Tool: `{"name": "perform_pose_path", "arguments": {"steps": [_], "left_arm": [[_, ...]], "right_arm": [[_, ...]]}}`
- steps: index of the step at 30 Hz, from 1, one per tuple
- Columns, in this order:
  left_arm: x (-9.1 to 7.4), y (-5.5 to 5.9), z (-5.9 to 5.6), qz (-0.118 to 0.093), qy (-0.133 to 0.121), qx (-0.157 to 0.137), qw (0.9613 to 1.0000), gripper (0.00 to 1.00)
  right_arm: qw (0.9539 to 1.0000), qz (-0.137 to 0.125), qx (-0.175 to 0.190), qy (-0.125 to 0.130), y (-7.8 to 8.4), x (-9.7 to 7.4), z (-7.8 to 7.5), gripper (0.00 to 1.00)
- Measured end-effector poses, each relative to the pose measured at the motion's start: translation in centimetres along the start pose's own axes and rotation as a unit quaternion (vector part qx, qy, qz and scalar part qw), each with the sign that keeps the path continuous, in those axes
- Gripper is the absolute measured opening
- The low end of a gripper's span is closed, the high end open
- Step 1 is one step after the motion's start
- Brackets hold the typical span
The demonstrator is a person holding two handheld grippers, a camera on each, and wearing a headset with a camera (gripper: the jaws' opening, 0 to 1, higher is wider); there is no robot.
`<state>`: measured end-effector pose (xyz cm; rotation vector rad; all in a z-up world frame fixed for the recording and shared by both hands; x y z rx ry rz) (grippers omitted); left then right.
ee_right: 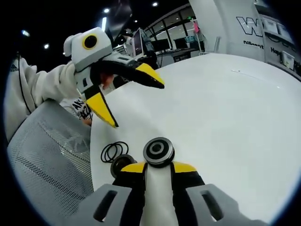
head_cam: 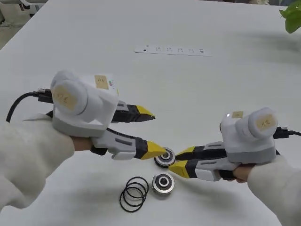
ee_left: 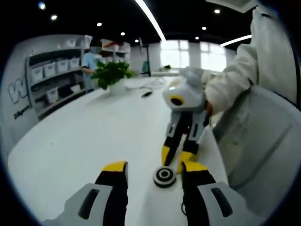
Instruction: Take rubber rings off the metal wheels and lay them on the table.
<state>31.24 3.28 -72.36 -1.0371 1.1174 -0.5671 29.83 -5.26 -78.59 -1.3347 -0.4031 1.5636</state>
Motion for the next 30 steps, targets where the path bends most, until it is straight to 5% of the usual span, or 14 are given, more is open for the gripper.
{"name": "perform_pose_path", "arguments": {"steps": [20,30], "left_arm": [[3.7,3.3,-2.4,0.038,0.020,0.021,0.9988,0.25],[3.3,3.5,-2.2,0.024,0.013,-0.020,0.9994,0.18]], "right_arm": [[0.9994,-0.004,-0.035,0.004,0.0,0.1,-0.1,0.17],[0.9990,-0.003,-0.044,0.005,0.1,0.1,-0.2,0.16]]}}
Point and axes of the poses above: the centre of the closed fingertips' face, and the gripper's own axes: x roughly forward along the fingers, z roughly to its left, y roughly out of its underside, the point moved 4 cm from there along -x, roughly backward along the fingers, and after that the axes turned 5 degrees about -y, right-handed, at the moved point
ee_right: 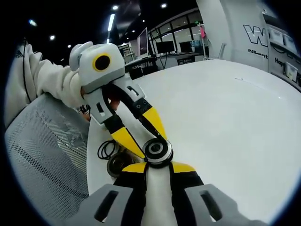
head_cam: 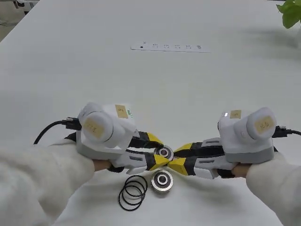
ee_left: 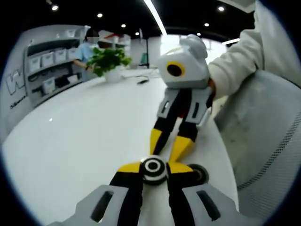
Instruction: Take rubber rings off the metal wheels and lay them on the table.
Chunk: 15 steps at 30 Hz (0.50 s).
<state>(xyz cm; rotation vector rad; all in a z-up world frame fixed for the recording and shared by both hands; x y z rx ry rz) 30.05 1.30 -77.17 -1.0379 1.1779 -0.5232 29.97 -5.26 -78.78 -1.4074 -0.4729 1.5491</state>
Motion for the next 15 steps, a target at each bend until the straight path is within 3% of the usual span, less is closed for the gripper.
{"name": "perform_pose_path", "arguments": {"steps": [8,15], "left_arm": [[-0.02,0.11,0.17,-0.005,-0.005,-0.010,0.9999,0.15],[-0.04,0.10,0.17,-0.007,-0.007,-0.015,0.9998,0.14]], "right_arm": [[0.9999,-0.007,-0.007,-0.004,-0.22,0.00,0.12,0.18],[0.9998,0.002,-0.022,-0.001,-0.19,0.16,0.09,0.18]]}}
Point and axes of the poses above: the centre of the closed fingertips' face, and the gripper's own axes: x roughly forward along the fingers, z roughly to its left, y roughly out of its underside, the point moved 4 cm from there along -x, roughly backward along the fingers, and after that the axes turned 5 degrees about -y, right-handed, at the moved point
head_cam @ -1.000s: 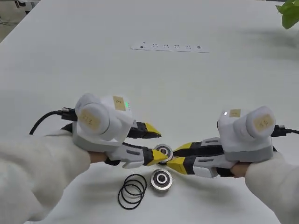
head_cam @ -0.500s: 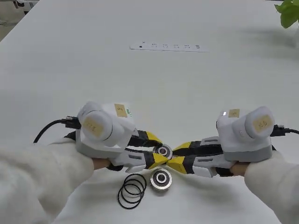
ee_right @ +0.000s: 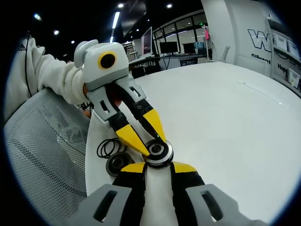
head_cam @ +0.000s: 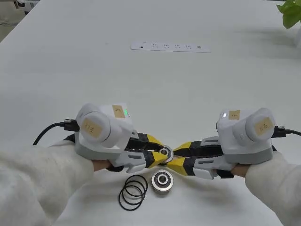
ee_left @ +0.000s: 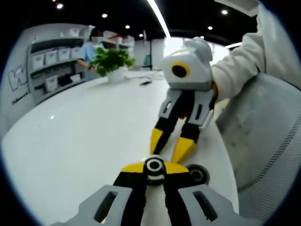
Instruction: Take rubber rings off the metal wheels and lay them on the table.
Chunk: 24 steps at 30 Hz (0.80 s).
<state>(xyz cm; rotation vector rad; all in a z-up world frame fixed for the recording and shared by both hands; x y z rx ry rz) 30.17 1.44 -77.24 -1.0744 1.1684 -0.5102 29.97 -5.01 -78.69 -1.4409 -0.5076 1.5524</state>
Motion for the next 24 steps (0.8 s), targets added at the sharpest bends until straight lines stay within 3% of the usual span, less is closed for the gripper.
{"name": "perform_pose_path", "arguments": {"steps": [6,12,13,20,24], "left_arm": [[-0.12,0.07,0.09,-0.002,-0.003,-0.001,1.0000,0.14],[-0.10,0.07,0.09,-0.003,-0.004,-0.002,1.0000,0.14],[-0.09,0.06,0.05,-0.003,-0.003,-0.003,1.0000,0.14],[-0.07,0.05,0.05,-0.006,-0.002,0.002,1.0000,0.14],[-0.04,0.06,0.05,-0.007,-0.002,0.004,1.0000,0.14]], "right_arm": [[1.0000,0.002,0.000,-0.004,0.16,-0.40,0.03,0.05],[1.0000,0.008,0.001,-0.001,0.21,-0.37,-0.03,0.01],[0.9999,0.009,-0.002,0.009,0.21,-0.35,-0.27,0.00],[0.9998,0.013,0.012,0.006,0.27,-0.29,-0.15,0.00],[0.9999,0.006,0.013,-0.009,0.15,-0.10,0.44,0.15]]}}
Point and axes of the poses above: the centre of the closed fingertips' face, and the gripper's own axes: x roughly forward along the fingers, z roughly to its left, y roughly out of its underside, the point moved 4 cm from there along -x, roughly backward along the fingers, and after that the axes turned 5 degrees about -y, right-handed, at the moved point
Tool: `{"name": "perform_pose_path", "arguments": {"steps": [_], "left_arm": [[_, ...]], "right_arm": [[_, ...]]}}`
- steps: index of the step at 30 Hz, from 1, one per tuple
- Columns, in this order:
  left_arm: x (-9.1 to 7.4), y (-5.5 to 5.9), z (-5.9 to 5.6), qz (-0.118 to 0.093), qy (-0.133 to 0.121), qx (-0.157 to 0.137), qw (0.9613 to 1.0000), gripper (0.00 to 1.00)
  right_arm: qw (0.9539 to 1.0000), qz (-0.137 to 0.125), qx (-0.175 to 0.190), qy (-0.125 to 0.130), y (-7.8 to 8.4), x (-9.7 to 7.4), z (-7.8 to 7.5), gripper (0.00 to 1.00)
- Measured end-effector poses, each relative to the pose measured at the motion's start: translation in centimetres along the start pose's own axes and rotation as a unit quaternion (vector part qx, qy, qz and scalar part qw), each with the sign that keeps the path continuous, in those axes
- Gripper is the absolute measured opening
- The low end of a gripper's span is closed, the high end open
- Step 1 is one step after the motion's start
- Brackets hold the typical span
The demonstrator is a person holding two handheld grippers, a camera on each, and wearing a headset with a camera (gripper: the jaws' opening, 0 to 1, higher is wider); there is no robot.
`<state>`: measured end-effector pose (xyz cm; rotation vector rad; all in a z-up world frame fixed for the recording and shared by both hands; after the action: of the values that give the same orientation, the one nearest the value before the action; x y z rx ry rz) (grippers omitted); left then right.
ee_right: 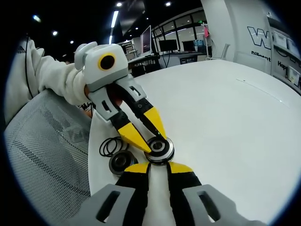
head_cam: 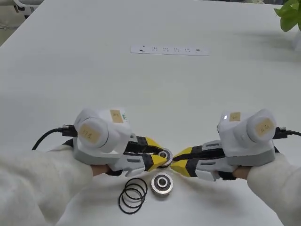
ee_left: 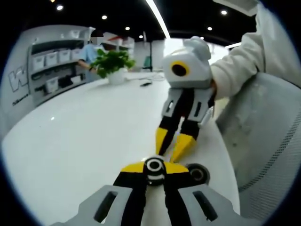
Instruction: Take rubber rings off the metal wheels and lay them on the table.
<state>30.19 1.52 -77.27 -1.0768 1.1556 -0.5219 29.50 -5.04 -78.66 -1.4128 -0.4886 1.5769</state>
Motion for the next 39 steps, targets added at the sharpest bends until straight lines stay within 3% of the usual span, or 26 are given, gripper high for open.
{"name": "perform_pose_path", "arguments": {"steps": [4,7,10,20,24,34,39], "left_arm": [[0.0,0.0,0.0,-0.001,-0.001,-0.002,1.0000,0.14],[0.0,0.0,0.0,-0.001,-0.001,-0.003,1.0000,0.14],[0.0,0.0,0.0,-0.002,-0.001,-0.003,1.0000,0.14],[0.0,0.1,0.1,-0.002,-0.003,-0.004,1.0000,0.14],[-0.1,0.1,0.2,-0.001,-0.005,-0.008,1.0000,0.14],[-0.1,0.1,0.2,-0.001,-0.004,-0.001,1.0000,0.14],[-0.1,0.1,0.1,-0.002,-0.005,0.003,1.0000,0.14]], "right_arm": [[0.9999,-0.007,-0.012,0.008,-0.3,0.7,0.0,0.26],[0.9997,-0.011,-0.019,0.016,-0.6,0.7,-0.1,0.28],[0.9994,-0.008,-0.031,0.017,-0.6,0.6,-0.3,0.24],[0.9998,-0.003,-0.019,0.011,-0.3,0.1,-0.4,0.16],[0.9994,-0.001,-0.028,0.020,-0.3,-0.2,-0.6,0.03],[0.9992,0.012,-0.027,0.027,-0.3,-0.1,-0.9,0.00],[0.9992,0.015,0.016,0.033,-0.3,-0.3,-1.1,0.00]]}}
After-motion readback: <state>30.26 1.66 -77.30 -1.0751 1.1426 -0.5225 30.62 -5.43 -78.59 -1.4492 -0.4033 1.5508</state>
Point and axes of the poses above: the centre of the closed fingertips' face, and the gripper's own axes: x roughly forward along the fingers, z roughly to its left, y roughly out of its underside, the point moved 4 cm from there along -x, roughly backward along the fingers, and after that the axes turned 5 degrees about -y, right-handed, at the moved point
